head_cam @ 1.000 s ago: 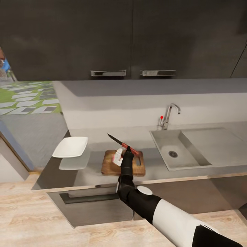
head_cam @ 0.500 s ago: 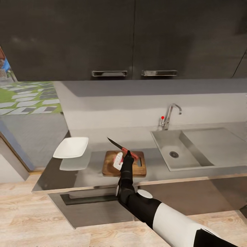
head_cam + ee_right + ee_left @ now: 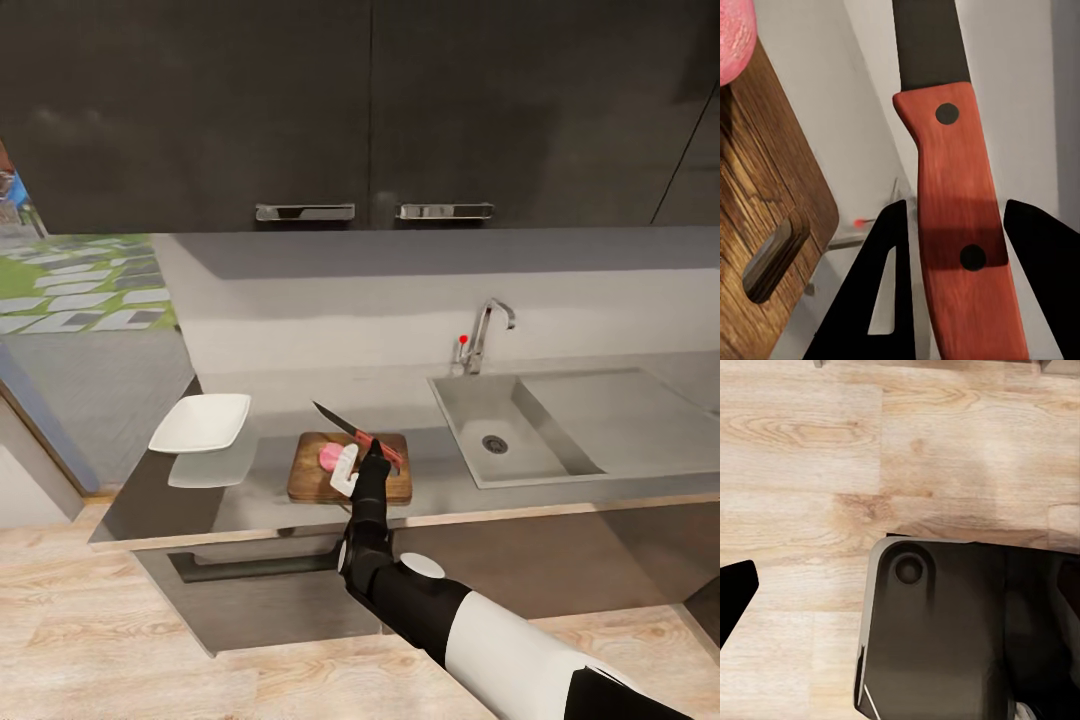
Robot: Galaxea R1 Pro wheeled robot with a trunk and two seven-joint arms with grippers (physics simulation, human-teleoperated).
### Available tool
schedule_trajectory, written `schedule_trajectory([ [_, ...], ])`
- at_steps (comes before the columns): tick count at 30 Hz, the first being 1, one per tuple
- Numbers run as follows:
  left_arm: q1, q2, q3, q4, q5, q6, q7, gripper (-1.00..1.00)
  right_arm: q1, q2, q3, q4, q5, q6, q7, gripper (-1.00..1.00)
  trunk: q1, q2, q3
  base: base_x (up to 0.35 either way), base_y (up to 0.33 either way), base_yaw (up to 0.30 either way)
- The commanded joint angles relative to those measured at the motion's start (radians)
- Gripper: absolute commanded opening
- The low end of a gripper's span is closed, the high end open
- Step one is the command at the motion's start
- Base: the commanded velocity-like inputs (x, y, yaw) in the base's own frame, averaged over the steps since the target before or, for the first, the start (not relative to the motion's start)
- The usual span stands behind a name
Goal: In the kitchen, take the Vidalia onion out of the sink, dice it on the chopping board with the paring knife, put the diced onion into the bowl on the countertop, then place both the paring knife and the chopping board into the sink.
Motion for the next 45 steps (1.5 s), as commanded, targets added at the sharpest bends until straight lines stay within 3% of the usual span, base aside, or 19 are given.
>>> schedule_trajectory([
  [1, 0.001, 0.0, 0.002, -0.001, 0.011, 0.001, -0.01, 1.0, -0.002, 0.0, 0.004, 0.001, -0.002, 0.005, -0.002, -1.0, 0.001, -0.002, -0.002, 0.0, 0.0, 0.0],
  [8, 0.0, 0.0, 0.002, -0.001, 0.011, 0.001, -0.01, 1.0, 0.0, 0.0, 0.016, 0.002, -0.021, -0.013, 0.001, -1.0, 0.001, -0.002, -0.002, 0.0, 0.0, 0.0],
  [12, 0.001, 0.0, 0.002, -0.001, 0.011, 0.001, -0.01, 1.0, 0.005, 0.0, 0.076, 0.008, -0.024, -0.028, 0.002, -1.0, 0.001, -0.002, -0.002, 0.0, 0.0, 0.0],
  [16, 0.0, 0.0, 0.002, -0.001, 0.011, 0.001, -0.01, 1.0, 0.011, 0.0, 0.096, 0.01, -0.025, -0.03, 0.002, -1.0, 0.001, -0.002, -0.002, 0.0, 0.0, 0.0],
  [34, 0.0, 0.0, 0.002, -0.001, 0.011, 0.001, -0.01, 1.0, 0.021, 0.0, 0.099, 0.014, -0.026, -0.03, 0.01, -1.0, 0.001, -0.002, -0.002, 0.136, 0.016, 0.0],
  [45, 0.0, 0.0, 0.002, 0.0, 0.011, 0.001, -0.01, 1.0, 0.028, 0.0, 0.1, 0.048, -0.026, -0.03, 0.094, -1.0, 0.001, -0.002, -0.002, 0.001, 0.0, 0.0],
])
